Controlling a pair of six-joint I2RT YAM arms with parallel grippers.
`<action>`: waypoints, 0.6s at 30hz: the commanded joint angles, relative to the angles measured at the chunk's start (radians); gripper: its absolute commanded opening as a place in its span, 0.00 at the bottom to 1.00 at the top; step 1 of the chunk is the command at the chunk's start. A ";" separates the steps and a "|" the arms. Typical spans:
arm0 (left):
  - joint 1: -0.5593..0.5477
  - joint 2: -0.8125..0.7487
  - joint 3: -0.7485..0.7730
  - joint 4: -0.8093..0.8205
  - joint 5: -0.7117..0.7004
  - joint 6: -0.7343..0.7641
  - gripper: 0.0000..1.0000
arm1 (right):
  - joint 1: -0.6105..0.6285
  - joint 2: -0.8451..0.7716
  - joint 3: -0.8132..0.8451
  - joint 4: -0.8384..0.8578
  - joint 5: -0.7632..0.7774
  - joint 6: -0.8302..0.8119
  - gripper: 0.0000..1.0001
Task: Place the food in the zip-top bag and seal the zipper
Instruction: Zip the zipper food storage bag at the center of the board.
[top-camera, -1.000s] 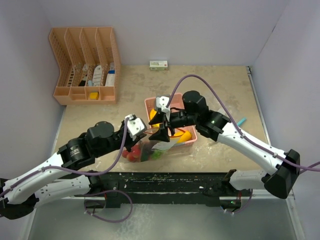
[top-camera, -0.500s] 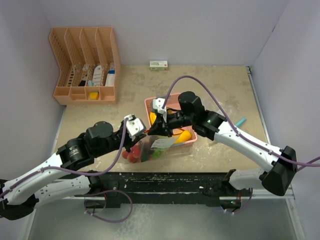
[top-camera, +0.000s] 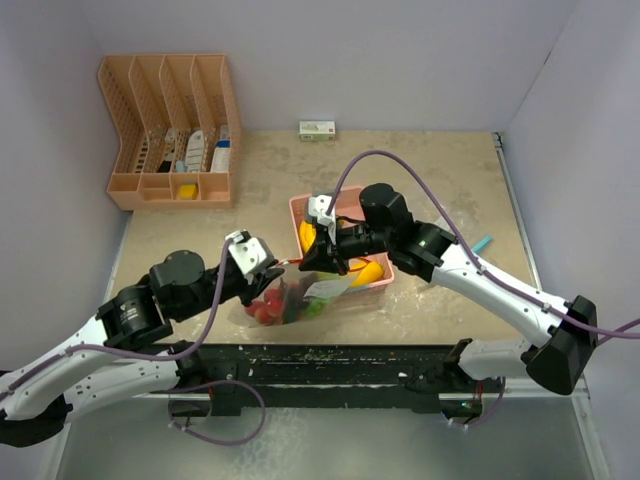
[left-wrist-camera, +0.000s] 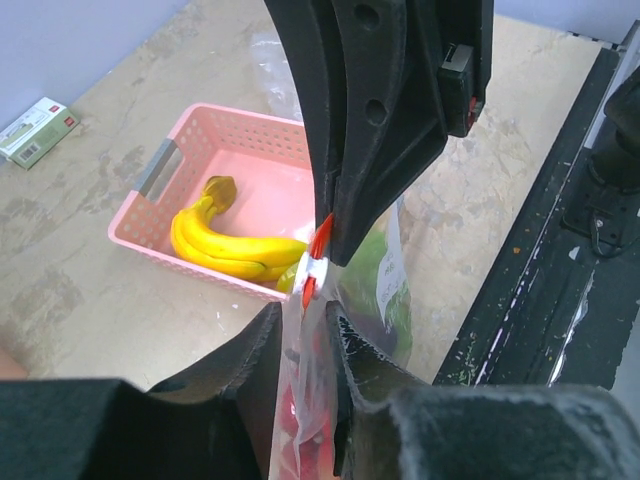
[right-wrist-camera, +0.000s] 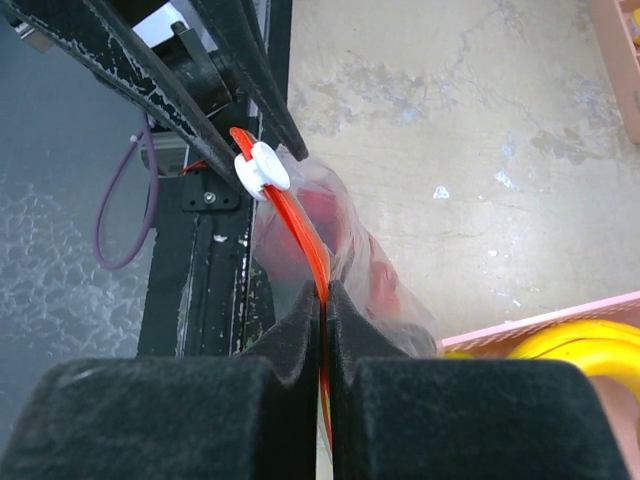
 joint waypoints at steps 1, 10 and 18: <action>0.000 0.009 -0.020 0.060 -0.004 -0.017 0.29 | -0.005 -0.043 0.039 0.019 0.000 0.014 0.00; -0.001 0.057 -0.043 0.090 0.010 -0.007 0.21 | -0.004 -0.047 0.058 0.012 -0.005 0.012 0.00; -0.001 0.022 -0.041 0.122 -0.030 0.002 0.00 | -0.004 -0.048 0.048 0.005 -0.010 0.004 0.00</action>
